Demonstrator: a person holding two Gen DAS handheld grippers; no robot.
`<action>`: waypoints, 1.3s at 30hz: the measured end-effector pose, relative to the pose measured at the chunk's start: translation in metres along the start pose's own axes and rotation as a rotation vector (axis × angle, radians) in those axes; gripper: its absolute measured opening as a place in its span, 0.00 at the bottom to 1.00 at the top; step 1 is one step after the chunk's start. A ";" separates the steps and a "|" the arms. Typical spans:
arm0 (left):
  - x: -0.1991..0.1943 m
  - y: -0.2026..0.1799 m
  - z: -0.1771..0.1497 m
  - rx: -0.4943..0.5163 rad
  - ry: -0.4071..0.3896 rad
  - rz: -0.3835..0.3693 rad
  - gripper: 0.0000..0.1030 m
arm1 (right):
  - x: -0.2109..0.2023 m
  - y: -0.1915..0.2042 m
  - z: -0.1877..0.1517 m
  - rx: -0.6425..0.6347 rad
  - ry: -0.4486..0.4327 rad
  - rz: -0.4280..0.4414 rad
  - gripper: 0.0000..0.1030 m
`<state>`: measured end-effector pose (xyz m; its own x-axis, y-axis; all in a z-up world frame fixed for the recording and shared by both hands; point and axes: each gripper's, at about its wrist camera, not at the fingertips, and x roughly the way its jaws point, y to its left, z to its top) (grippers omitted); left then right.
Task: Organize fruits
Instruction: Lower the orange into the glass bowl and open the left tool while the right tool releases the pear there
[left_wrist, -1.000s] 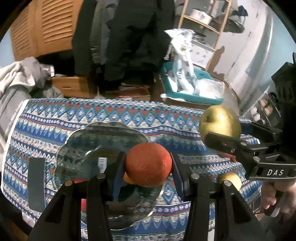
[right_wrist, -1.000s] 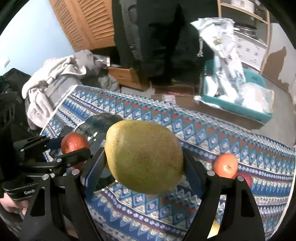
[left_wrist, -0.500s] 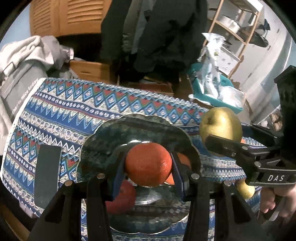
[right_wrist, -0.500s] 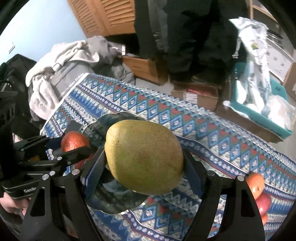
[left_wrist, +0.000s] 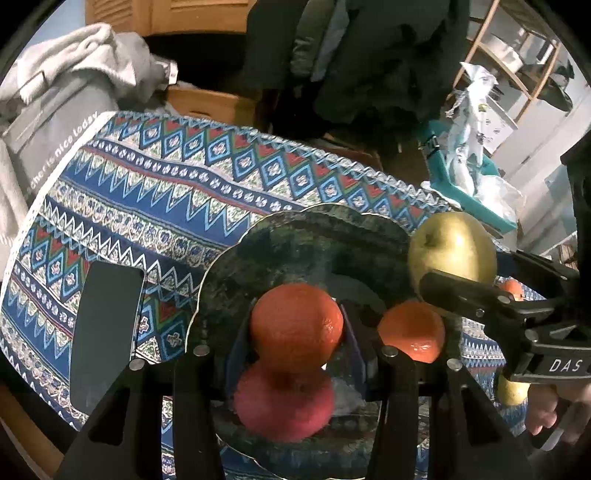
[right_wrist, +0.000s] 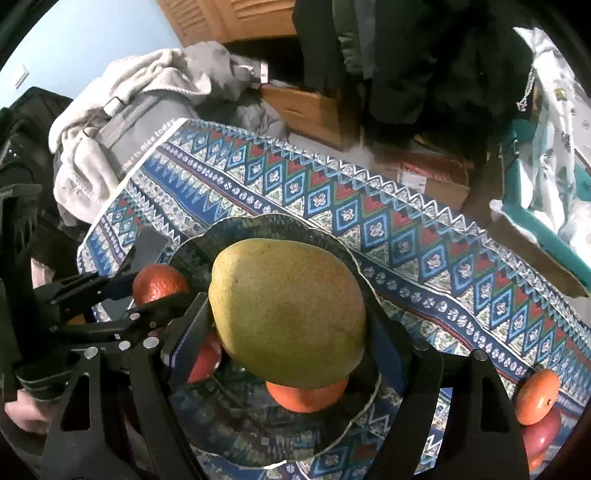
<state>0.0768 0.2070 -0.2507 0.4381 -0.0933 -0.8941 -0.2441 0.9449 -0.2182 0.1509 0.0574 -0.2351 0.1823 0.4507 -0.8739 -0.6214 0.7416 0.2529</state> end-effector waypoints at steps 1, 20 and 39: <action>0.003 0.002 0.000 -0.004 0.008 -0.002 0.47 | 0.003 0.000 0.001 0.002 0.006 0.001 0.78; 0.036 0.018 0.000 -0.054 0.088 0.001 0.47 | 0.054 0.002 0.004 -0.004 0.097 -0.009 0.78; 0.015 -0.004 -0.002 0.012 0.059 0.022 0.58 | 0.024 -0.005 0.002 0.017 0.041 -0.002 0.72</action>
<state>0.0830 0.2010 -0.2641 0.3808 -0.0902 -0.9202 -0.2426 0.9506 -0.1936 0.1600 0.0655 -0.2564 0.1513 0.4288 -0.8906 -0.6077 0.7510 0.2583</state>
